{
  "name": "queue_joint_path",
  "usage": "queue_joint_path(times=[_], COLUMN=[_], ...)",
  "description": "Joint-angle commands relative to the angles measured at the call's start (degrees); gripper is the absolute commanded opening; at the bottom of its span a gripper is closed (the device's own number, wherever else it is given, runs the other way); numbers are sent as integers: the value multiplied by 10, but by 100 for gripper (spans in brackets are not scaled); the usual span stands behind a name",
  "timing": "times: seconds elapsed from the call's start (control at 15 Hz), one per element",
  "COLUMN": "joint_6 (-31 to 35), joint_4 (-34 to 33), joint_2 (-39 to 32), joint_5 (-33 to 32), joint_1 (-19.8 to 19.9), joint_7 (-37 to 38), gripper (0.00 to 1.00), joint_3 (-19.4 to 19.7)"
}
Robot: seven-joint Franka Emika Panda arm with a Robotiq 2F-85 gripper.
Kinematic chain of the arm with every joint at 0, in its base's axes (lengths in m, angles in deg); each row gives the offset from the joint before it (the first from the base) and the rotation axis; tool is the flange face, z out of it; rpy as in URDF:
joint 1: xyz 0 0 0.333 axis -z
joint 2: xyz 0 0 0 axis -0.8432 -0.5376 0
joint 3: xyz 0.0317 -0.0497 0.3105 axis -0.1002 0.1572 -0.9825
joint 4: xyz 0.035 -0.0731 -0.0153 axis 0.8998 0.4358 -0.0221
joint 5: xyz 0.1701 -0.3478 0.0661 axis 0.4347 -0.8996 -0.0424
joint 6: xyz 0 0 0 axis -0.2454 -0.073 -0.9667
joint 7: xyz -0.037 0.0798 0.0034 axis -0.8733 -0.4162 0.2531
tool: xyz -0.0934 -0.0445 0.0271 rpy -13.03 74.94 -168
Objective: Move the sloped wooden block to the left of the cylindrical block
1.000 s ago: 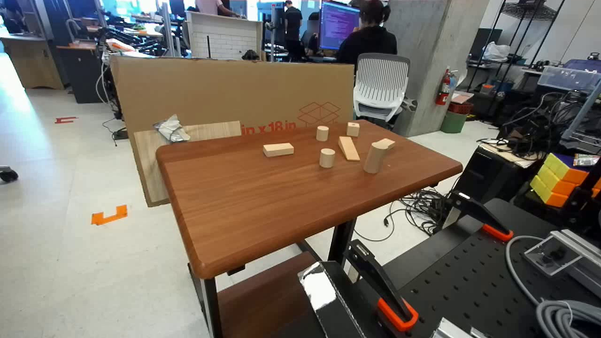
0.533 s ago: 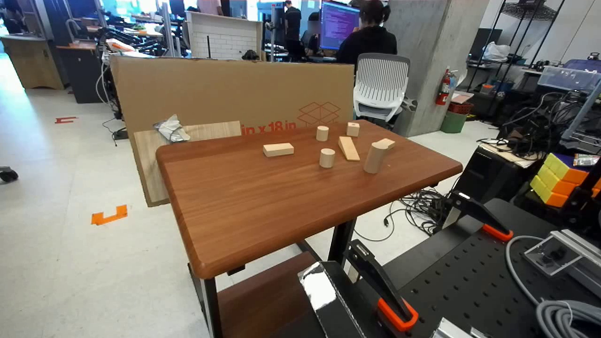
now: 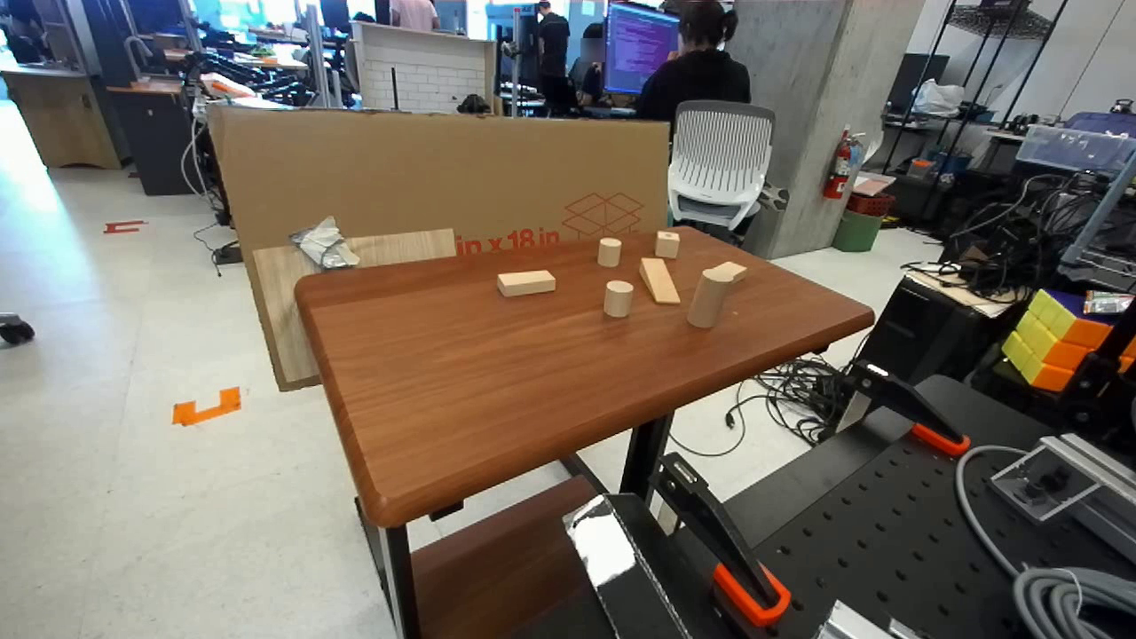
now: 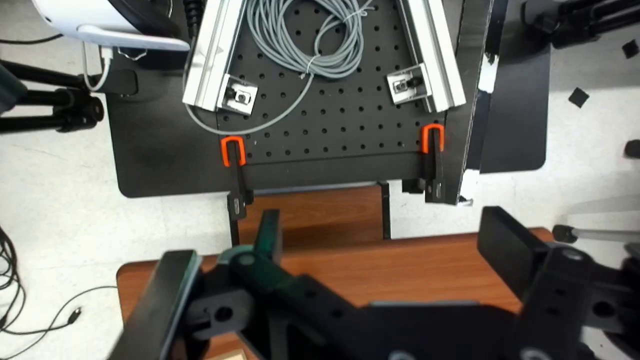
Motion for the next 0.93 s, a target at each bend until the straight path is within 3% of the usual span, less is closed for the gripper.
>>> queue_joint_path(times=[0.0, 0.53, 0.87], joint_6=[91, 310, 377], joint_4=[-65, -155, -191], joint_2=[-95, -258, -345], joint_5=[14, 10, -4], joint_1=[11, 39, 47], joint_7=[4, 29, 58], gripper=[100, 100, 100], joint_3=[10, 21, 15])
